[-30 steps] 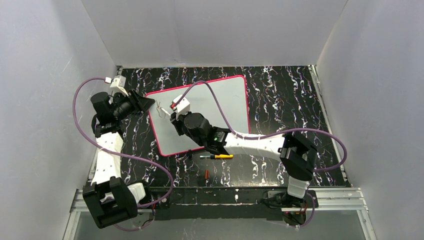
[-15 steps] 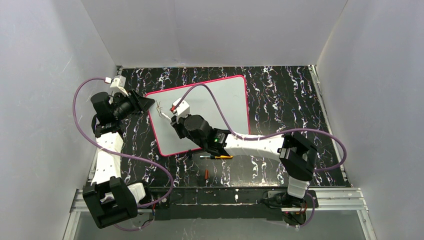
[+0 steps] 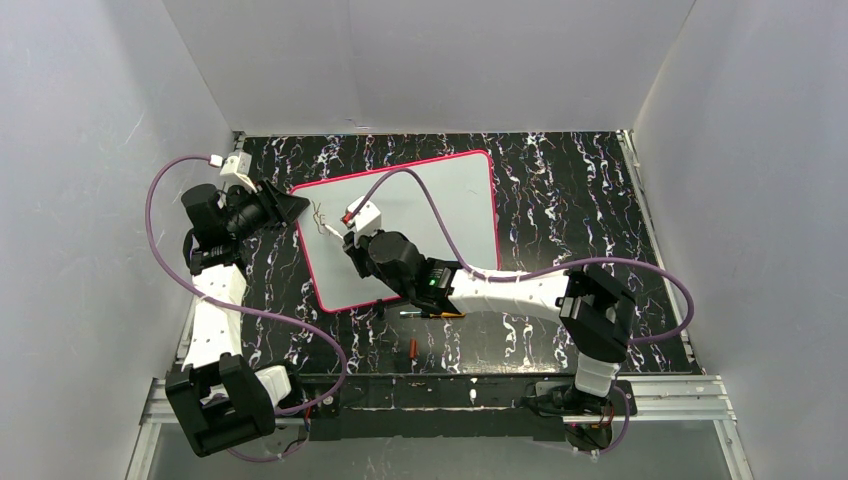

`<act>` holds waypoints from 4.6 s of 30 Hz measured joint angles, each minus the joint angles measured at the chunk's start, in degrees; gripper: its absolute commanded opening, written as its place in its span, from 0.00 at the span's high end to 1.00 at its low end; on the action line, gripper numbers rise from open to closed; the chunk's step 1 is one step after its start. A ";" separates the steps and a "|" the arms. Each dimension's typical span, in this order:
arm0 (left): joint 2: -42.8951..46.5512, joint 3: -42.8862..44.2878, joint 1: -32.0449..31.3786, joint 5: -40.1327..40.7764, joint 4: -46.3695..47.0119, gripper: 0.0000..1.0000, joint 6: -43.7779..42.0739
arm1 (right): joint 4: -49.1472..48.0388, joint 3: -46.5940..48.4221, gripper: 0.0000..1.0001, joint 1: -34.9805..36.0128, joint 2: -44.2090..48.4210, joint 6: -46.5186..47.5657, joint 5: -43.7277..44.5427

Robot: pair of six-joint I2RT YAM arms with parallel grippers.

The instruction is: Write a sentence on the whiteboard

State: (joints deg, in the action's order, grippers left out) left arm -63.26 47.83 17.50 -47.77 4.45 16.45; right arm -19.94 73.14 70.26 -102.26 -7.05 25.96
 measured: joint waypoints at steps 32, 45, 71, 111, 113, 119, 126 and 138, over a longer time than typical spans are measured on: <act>0.00 0.00 0.00 0.13 -0.22 0.64 -0.22 | -1.84 0.31 0.99 -0.13 0.39 1.97 2.12; 0.11 0.00 0.00 -0.07 -0.26 0.64 -0.24 | -3.80 -2.49 0.99 -0.55 2.21 2.91 2.34; 0.13 0.00 0.00 0.20 -0.39 0.64 -0.46 | -3.52 -5.11 0.99 -0.31 2.60 1.53 1.46; 0.13 0.00 -0.09 0.31 -0.44 0.64 -0.92 | -3.39 -4.17 0.99 -0.17 2.91 2.40 5.33; 0.13 0.00 -0.09 0.46 -0.48 0.64 -1.03 | -3.34 -4.87 0.99 -0.11 2.91 2.08 4.90; 0.13 0.00 -0.11 0.59 -0.59 0.64 -1.03 | -3.28 -6.10 0.99 0.02 3.21 1.20 4.09; 0.13 0.00 -0.11 0.57 -0.61 0.64 -1.03 | -2.69 -6.69 0.99 0.04 4.09 0.94 4.52; 0.31 0.00 -0.11 0.33 -0.68 0.64 -1.01 | -3.82 -8.35 0.99 -0.17 8.76 1.86 4.15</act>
State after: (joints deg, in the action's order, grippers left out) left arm -62.96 47.83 17.39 -47.44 3.77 15.44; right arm -23.77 64.79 70.08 -93.49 -5.19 30.11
